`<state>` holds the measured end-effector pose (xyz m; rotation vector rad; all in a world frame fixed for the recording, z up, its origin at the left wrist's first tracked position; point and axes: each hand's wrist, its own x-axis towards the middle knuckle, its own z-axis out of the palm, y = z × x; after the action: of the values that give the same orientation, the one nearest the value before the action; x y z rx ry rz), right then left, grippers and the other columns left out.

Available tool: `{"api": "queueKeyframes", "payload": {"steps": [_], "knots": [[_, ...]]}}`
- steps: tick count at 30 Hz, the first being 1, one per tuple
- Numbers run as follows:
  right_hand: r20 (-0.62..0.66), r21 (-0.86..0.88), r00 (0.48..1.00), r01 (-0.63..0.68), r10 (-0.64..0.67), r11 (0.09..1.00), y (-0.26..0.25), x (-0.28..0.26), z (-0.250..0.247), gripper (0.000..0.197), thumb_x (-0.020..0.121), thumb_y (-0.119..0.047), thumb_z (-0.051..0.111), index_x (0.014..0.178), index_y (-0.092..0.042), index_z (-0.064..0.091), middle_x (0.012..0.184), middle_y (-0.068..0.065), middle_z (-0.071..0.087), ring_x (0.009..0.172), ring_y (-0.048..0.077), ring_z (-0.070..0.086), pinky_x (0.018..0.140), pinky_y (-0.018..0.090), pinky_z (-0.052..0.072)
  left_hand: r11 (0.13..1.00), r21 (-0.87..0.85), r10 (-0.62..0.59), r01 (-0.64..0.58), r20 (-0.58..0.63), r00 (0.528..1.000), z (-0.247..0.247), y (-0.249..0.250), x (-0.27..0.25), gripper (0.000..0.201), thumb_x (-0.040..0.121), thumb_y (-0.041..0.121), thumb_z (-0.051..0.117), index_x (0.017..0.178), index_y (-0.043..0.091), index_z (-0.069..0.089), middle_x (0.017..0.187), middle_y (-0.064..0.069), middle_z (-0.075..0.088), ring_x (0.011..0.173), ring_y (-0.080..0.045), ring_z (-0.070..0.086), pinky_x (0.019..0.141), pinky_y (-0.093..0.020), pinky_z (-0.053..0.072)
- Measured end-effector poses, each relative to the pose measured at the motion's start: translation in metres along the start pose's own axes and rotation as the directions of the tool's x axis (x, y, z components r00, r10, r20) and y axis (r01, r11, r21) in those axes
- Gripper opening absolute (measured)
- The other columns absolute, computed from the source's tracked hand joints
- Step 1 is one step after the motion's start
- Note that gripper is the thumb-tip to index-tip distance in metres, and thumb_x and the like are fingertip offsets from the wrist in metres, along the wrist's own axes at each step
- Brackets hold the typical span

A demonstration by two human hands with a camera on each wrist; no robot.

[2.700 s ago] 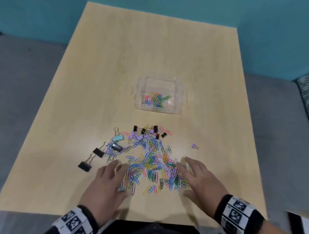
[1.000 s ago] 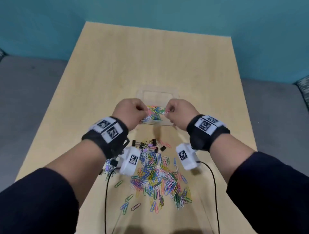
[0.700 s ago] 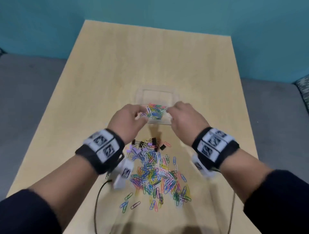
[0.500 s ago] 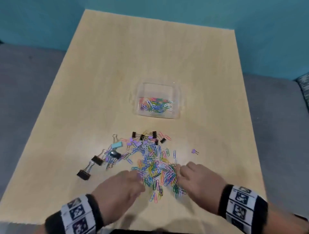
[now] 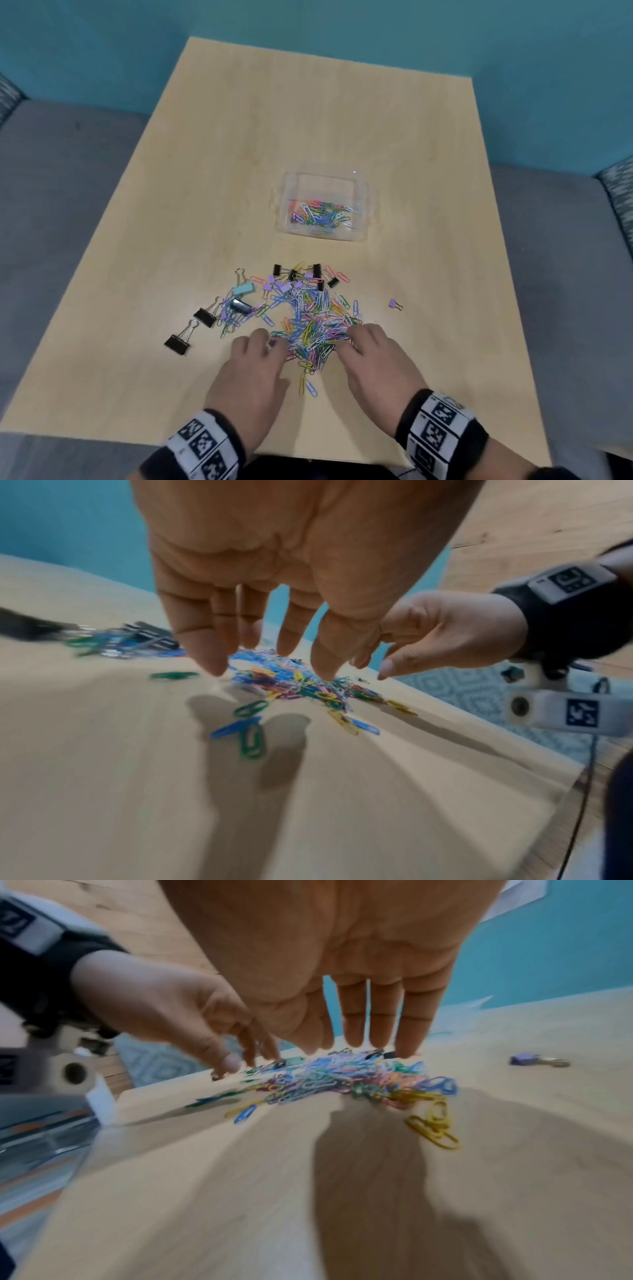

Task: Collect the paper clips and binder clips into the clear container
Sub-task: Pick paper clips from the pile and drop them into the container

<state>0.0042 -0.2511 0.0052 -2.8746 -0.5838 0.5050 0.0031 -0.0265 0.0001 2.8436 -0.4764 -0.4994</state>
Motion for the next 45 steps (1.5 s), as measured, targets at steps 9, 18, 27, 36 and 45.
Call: {"api": "queueKeyframes", "payload": {"steps": [9,18,27,36,45], "knots": [[0.155,0.053,0.974,-0.175,0.165,0.983,-0.006,0.015,0.015,0.094,0.086,-0.043,0.059,0.147,-0.035,-0.011,0.158,0.004,-0.009,0.144,0.032,-0.009,0.114,0.054,0.013,0.999,0.030,-0.024,0.021,0.097,0.995,0.026,0.006,0.008,0.108,0.065,0.042,0.078,0.148,0.024,0.012,0.153,-0.016,0.022,0.138,-0.040,0.023,0.102,-0.048,0.040],[0.011,-0.030,0.997,-0.075,0.076,0.997,-0.016,0.037,0.002,0.059,0.063,-0.006,0.039,0.120,-0.009,0.054,0.108,0.014,0.059,0.092,0.036,0.054,0.068,0.042,0.050,0.992,0.119,0.037,-0.040,0.035,0.999,0.020,0.023,0.046,0.073,0.054,0.024,0.082,0.122,0.019,0.054,0.121,-0.010,0.055,0.100,-0.032,0.051,0.064,-0.040,0.050],[0.102,-0.054,0.994,-0.039,0.044,0.998,-0.012,0.046,-0.016,0.039,0.065,0.006,0.052,0.101,-0.007,0.055,0.100,0.015,0.054,0.089,0.036,0.050,0.060,0.039,0.039,0.990,0.097,0.094,-0.101,0.074,0.993,0.002,0.022,0.065,0.040,0.066,-0.001,0.054,0.101,0.017,0.054,0.098,-0.007,0.051,0.087,-0.029,0.046,0.066,-0.038,0.045],[0.139,-0.028,0.990,0.008,-0.004,1.000,-0.003,0.051,-0.024,0.038,0.071,0.006,0.054,0.105,-0.010,0.053,0.103,0.012,0.051,0.091,0.033,0.050,0.063,0.036,0.033,0.991,0.030,0.128,-0.131,0.088,0.988,-0.007,0.017,0.067,0.032,0.059,-0.006,0.057,0.079,0.018,0.052,0.082,-0.004,0.049,0.071,-0.025,0.049,0.052,-0.032,0.029],[0.189,0.190,0.981,-0.090,0.053,0.978,0.015,0.065,-0.028,0.024,0.080,0.002,0.050,0.084,-0.020,0.041,0.086,0.002,0.046,0.076,0.025,0.045,0.062,0.035,0.037,0.985,-0.172,0.044,-0.031,0.071,0.997,-0.023,0.010,0.077,0.015,0.080,0.012,0.062,0.071,0.017,0.052,0.074,0.004,0.048,0.065,-0.018,0.048,0.056,-0.033,0.041]]}}
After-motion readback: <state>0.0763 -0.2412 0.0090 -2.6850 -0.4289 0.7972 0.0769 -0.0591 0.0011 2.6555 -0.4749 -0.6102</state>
